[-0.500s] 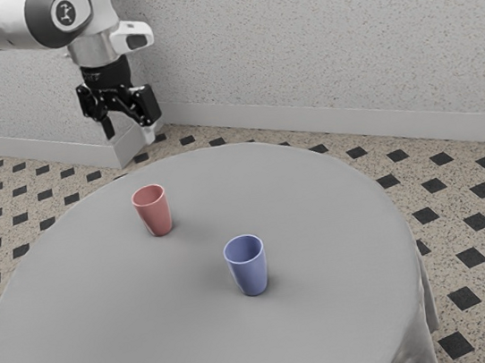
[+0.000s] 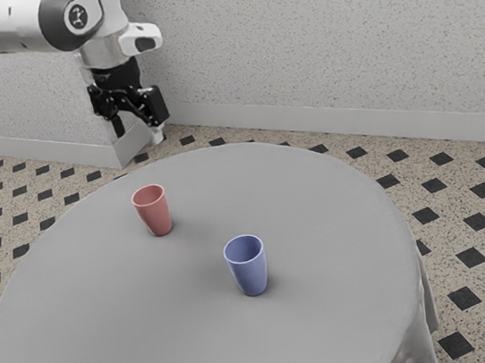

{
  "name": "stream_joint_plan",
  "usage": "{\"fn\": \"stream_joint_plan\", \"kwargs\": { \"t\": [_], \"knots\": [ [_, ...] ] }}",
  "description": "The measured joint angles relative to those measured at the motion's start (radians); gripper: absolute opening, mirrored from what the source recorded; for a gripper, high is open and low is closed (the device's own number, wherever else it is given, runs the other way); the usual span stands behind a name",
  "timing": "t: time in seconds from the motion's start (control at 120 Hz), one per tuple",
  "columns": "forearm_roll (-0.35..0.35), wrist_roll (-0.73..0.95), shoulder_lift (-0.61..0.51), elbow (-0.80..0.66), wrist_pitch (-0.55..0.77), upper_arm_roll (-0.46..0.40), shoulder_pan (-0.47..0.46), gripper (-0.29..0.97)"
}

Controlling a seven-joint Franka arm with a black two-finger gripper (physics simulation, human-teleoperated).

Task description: Place the left cup onto the right cup

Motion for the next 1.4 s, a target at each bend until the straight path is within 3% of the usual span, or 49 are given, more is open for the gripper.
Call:
{"fn": "stream_joint_plan", "kwargs": {
  "t": [0.575,1.025,1.4],
  "knots": [
    [-0.004,0.030,0.311,0.332,-0.041,-0.008,0.009,0.68],
    [-0.006,0.037,0.419,0.284,0.001,-0.002,0.037,0.68],
    [-0.009,0.039,0.432,0.167,0.078,-0.002,0.046,0.68]
  ]
}}
